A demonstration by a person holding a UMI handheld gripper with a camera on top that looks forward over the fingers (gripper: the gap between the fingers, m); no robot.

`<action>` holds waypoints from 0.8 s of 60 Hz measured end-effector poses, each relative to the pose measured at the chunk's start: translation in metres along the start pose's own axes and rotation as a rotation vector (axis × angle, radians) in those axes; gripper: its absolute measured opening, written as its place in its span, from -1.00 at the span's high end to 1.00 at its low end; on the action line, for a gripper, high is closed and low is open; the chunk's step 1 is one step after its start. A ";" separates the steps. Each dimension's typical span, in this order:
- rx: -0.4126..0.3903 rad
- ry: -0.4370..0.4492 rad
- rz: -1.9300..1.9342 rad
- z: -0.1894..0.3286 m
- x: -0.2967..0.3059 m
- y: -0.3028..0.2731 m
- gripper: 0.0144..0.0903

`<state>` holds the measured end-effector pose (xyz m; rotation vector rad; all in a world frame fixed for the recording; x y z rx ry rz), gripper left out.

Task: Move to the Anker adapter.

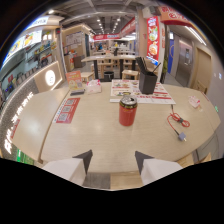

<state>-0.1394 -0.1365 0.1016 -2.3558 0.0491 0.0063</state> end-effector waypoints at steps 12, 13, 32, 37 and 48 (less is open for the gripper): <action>-0.006 -0.025 -0.012 -0.009 0.020 0.008 -0.85; -0.008 -0.026 -0.013 -0.010 0.024 0.009 -0.85; -0.073 0.050 -0.023 -0.030 0.156 0.035 -0.85; -0.077 0.080 -0.027 -0.026 0.195 0.031 -0.85; -0.071 0.098 -0.040 0.005 0.262 0.014 -0.84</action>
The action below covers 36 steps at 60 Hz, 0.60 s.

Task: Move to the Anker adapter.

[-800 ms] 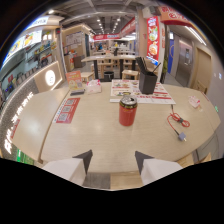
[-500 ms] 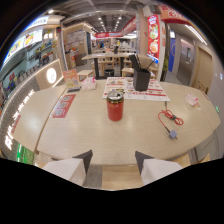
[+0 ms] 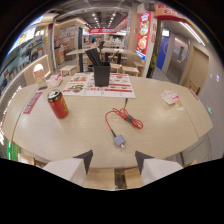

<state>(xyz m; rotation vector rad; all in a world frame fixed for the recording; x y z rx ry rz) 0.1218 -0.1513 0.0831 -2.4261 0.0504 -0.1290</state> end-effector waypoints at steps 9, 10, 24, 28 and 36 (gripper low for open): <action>0.021 -0.017 -0.008 0.044 0.023 -0.028 -0.85; 0.022 -0.019 -0.009 0.049 0.025 -0.031 -0.85; 0.029 -0.062 -0.021 0.105 0.029 -0.064 -0.85; 0.024 -0.074 -0.023 0.109 0.028 -0.068 -0.85; 0.026 -0.083 -0.021 0.112 0.027 -0.069 -0.85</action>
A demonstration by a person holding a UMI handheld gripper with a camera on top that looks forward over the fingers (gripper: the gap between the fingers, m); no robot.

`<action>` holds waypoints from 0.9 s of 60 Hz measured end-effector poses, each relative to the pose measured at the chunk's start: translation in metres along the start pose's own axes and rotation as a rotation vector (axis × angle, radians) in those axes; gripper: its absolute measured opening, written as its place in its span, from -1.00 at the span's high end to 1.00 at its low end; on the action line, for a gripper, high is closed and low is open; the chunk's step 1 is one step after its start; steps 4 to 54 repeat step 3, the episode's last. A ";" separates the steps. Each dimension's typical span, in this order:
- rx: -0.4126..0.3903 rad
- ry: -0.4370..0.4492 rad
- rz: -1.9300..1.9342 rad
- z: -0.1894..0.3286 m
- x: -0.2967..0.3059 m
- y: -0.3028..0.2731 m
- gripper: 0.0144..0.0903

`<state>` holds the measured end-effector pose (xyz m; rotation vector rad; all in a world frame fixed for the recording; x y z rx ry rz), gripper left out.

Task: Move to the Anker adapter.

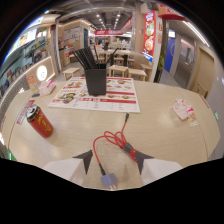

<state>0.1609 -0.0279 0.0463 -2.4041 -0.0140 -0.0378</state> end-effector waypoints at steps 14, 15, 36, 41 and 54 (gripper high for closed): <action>-0.001 -0.002 0.006 0.000 0.000 0.000 -0.84; -0.001 -0.002 0.006 0.000 0.000 0.000 -0.84; -0.001 -0.002 0.006 0.000 0.000 0.000 -0.84; -0.001 -0.002 0.006 0.000 0.000 0.000 -0.84; -0.001 -0.002 0.006 0.000 0.000 0.000 -0.84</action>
